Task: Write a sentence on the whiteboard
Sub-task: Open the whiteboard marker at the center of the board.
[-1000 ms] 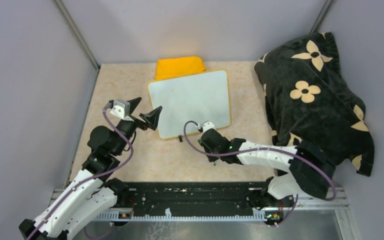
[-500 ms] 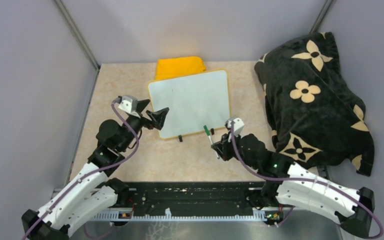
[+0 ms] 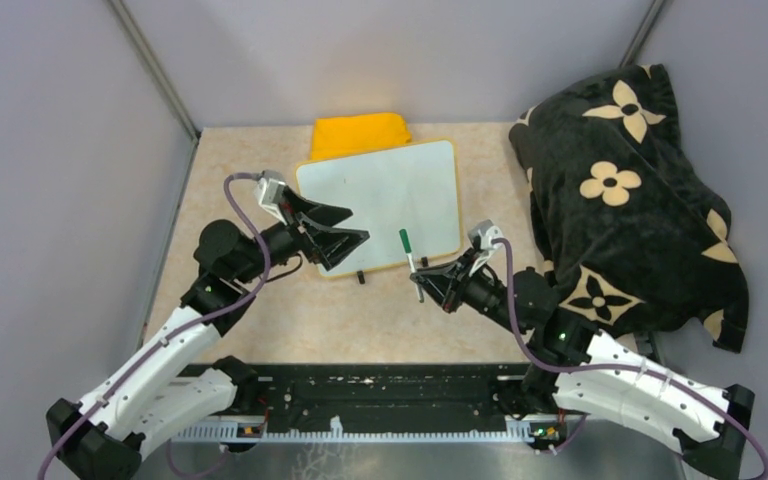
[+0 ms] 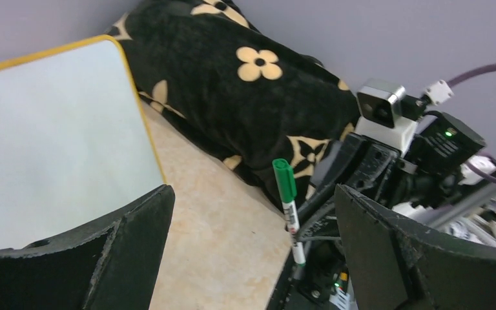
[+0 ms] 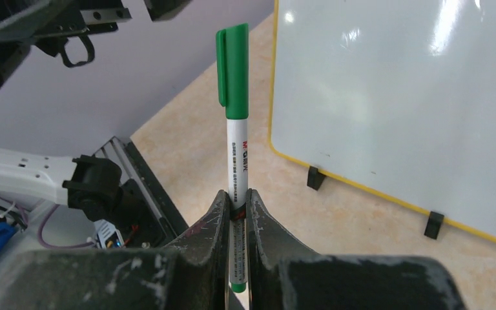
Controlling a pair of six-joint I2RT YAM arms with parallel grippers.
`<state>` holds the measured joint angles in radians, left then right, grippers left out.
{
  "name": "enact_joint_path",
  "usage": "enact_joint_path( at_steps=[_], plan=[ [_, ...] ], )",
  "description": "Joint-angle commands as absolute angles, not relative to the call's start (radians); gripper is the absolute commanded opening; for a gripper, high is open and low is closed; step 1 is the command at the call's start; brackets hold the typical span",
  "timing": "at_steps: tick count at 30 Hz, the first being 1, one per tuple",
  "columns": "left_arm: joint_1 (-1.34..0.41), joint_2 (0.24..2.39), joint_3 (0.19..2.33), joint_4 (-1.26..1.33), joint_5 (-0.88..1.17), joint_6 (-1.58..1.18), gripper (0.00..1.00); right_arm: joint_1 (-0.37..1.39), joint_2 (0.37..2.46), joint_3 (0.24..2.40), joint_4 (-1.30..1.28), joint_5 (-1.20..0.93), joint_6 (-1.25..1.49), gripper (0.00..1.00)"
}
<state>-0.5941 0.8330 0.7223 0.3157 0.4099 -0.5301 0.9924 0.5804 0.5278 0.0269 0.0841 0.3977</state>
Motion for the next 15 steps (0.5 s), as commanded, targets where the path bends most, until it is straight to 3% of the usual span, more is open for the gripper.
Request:
enact_joint_path(
  at_steps=[1, 15],
  plan=[
    [-0.601, 0.864, 0.777, 0.408, 0.572, -0.642, 0.99, 0.994, 0.607, 0.599, 0.187, 0.026, 0.41, 0.0],
    [-0.603, 1.007, 0.758, 0.638, 0.794, -0.848, 0.94, 0.996, 0.686, 0.64, 0.277, -0.055, 0.415, 0.0]
  ],
)
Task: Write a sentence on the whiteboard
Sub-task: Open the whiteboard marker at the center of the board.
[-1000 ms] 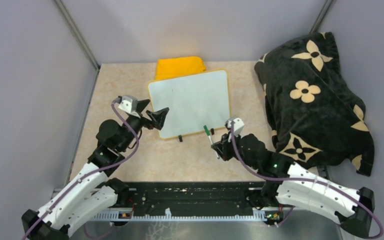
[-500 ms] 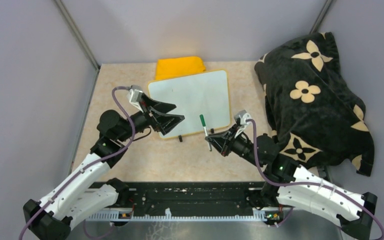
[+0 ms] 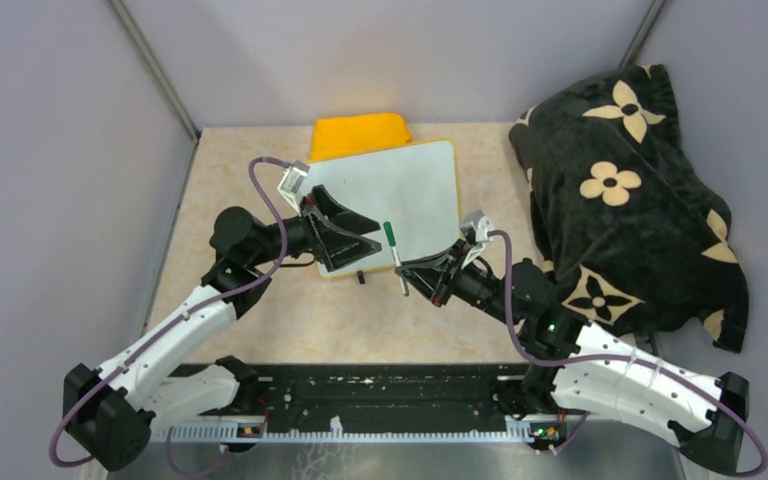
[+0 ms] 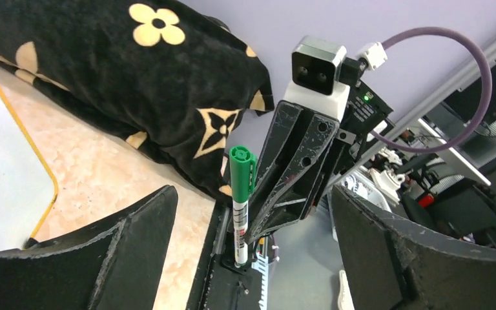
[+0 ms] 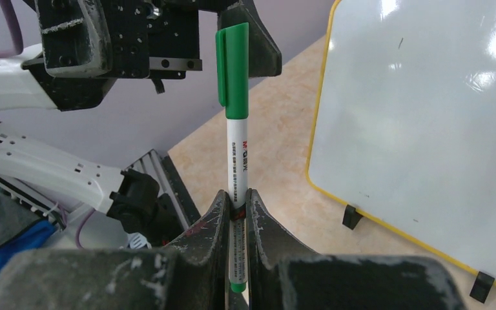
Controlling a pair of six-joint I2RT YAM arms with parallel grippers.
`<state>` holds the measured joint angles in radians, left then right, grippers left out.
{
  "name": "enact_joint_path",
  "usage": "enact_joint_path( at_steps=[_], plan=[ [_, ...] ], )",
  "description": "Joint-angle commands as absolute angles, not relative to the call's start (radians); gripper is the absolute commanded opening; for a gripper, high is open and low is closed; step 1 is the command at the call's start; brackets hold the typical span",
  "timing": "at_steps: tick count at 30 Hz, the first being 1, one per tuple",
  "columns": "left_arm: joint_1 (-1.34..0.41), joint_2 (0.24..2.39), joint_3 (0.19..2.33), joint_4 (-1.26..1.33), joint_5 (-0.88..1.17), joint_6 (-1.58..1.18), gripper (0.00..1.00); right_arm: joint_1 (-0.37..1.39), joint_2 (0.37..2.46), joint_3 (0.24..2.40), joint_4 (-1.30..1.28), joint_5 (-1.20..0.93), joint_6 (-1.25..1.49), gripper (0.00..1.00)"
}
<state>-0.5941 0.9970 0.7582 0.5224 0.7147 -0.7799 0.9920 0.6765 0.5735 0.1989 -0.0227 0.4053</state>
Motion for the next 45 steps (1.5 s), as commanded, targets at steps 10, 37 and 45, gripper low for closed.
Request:
enact_joint_path(
  at_steps=[10, 37, 45],
  plan=[
    [-0.613, 1.036, 0.769, 0.628, 0.828, -0.848, 0.8, 1.0, 0.739, 0.652, 0.309, -0.076, 0.434, 0.0],
    [-0.62, 1.019, 0.746, 0.606, 0.781, -0.813, 0.26, 1.006, 0.784, 0.669, 0.305, -0.116, 0.44, 0.0],
    [-0.619, 0.991, 0.727, 0.604, 0.746, -0.807, 0.0, 1.005, 0.775, 0.664, 0.322, -0.134, 0.529, 0.25]
  ],
)
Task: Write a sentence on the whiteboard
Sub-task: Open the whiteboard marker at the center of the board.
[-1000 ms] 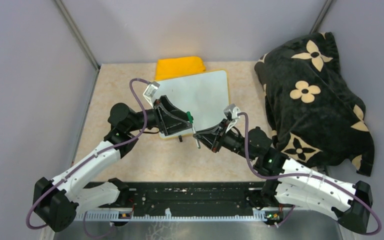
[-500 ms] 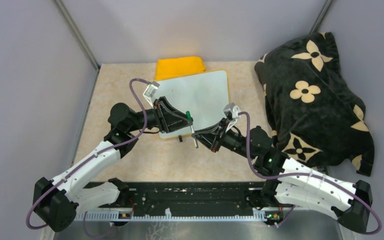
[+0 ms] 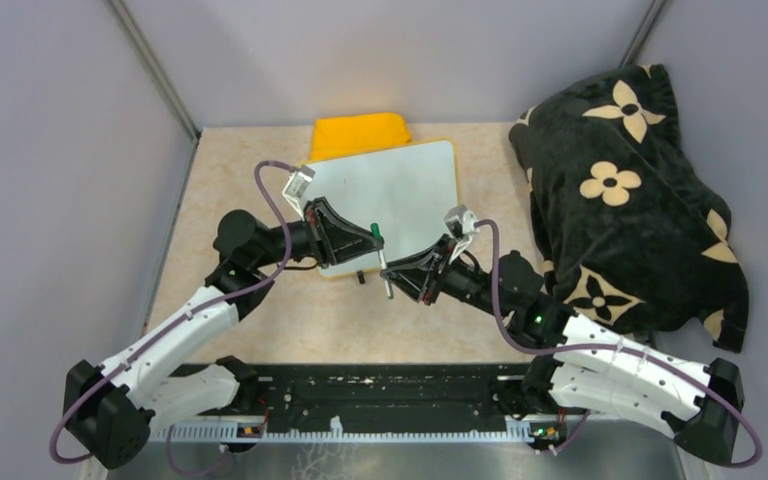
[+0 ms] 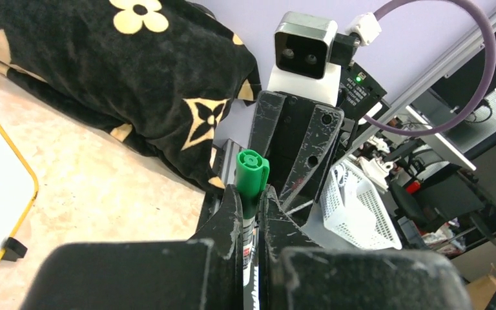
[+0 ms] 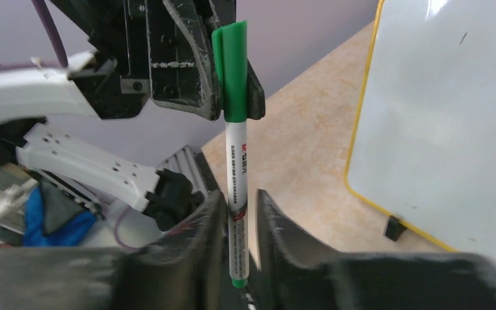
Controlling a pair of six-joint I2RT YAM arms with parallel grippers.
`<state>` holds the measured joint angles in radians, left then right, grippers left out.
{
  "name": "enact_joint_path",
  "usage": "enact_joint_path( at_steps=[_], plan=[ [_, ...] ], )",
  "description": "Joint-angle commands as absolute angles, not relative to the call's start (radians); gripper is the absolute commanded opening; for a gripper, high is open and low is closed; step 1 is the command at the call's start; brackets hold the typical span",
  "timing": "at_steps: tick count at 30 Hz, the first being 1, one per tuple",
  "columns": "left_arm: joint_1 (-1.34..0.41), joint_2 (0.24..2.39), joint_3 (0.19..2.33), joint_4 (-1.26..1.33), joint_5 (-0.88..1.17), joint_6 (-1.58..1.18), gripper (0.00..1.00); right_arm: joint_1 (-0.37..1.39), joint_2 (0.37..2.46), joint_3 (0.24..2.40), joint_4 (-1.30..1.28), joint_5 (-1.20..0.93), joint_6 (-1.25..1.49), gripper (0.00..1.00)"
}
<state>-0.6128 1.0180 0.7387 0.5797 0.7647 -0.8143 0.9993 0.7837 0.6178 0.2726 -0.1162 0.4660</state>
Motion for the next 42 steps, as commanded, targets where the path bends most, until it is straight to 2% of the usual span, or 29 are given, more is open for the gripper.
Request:
enact_joint_path(
  at_steps=[1, 3, 6, 10, 30, 38, 42],
  plan=[
    [-0.619, 0.985, 0.724, 0.604, 0.741, -0.81, 0.0, 1.006, 0.77, 0.663, 0.334, -0.136, 0.546, 0.37],
    [-0.619, 0.976, 0.722, 0.613, 0.739, -0.817, 0.0, 1.001, 0.768, 0.669, 0.35, -0.151, 0.58, 0.51],
    [-0.62, 0.963, 0.719, 0.635, 0.752, -0.843, 0.0, 0.991, 0.774, 0.684, 0.381, -0.204, 0.624, 0.64],
    [-0.619, 0.94, 0.706, 0.686, 0.774, -0.888, 0.0, 0.974, 0.793, 0.699, 0.443, -0.287, 0.685, 0.68],
    [-0.62, 0.847, 0.685, 0.692, 0.796, -0.891, 0.0, 0.974, 0.936, 0.775, 0.551, -0.353, 0.762, 0.54],
    [-0.62, 0.819, 0.673, 0.678, 0.784, -0.875, 0.0, 0.973, 0.966, 0.779, 0.578, -0.362, 0.781, 0.41],
    [-0.619, 0.808, 0.676, 0.665, 0.784, -0.867, 0.0, 0.973, 0.974, 0.775, 0.587, -0.369, 0.787, 0.31]
  ],
)
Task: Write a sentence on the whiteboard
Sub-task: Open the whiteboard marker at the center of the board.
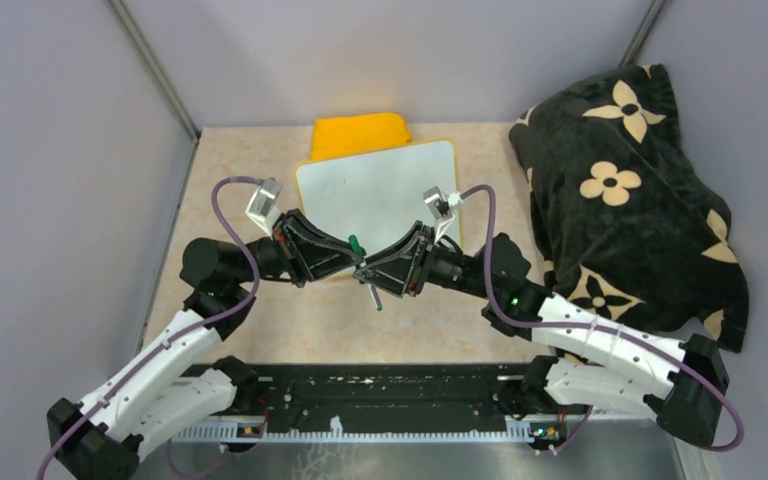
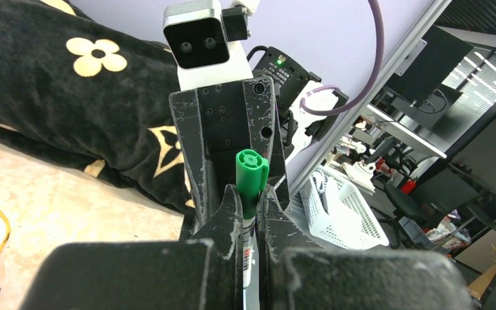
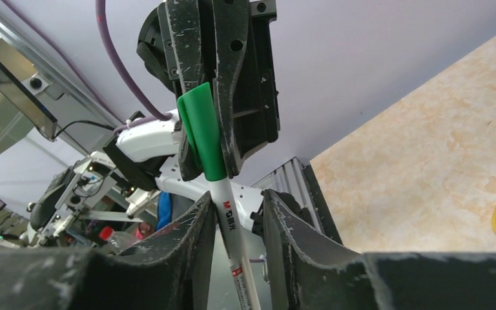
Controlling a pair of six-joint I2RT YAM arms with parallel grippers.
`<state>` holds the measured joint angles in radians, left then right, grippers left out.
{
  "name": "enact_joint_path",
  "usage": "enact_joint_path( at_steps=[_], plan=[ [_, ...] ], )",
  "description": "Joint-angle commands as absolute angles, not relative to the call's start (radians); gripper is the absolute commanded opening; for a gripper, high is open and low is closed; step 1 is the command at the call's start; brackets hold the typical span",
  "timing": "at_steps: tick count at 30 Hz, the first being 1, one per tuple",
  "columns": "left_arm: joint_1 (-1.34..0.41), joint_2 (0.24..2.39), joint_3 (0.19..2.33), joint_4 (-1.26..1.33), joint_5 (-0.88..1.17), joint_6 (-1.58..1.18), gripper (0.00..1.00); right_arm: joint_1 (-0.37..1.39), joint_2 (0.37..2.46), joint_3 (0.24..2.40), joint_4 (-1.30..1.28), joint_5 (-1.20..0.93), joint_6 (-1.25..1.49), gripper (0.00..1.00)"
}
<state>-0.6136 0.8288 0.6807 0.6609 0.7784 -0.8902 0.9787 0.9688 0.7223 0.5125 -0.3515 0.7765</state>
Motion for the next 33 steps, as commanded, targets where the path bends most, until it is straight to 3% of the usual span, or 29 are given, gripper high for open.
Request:
enact_joint_path(
  at_steps=[1, 9, 33],
  plan=[
    [-0.619, 0.807, 0.678, 0.661, 0.781, -0.865, 0.0, 0.974, 0.975, 0.773, 0.589, -0.371, 0.787, 0.28],
    [-0.619, 0.779, 0.688, 0.633, 0.711, -0.856, 0.0, 0.974, 0.962, 0.747, 0.568, -0.379, 0.768, 0.0],
    [-0.618, 0.686, 0.684, 0.515, 0.402, -0.844, 0.0, 0.984, 0.864, 0.645, 0.474, -0.312, 0.686, 0.0]
  ],
)
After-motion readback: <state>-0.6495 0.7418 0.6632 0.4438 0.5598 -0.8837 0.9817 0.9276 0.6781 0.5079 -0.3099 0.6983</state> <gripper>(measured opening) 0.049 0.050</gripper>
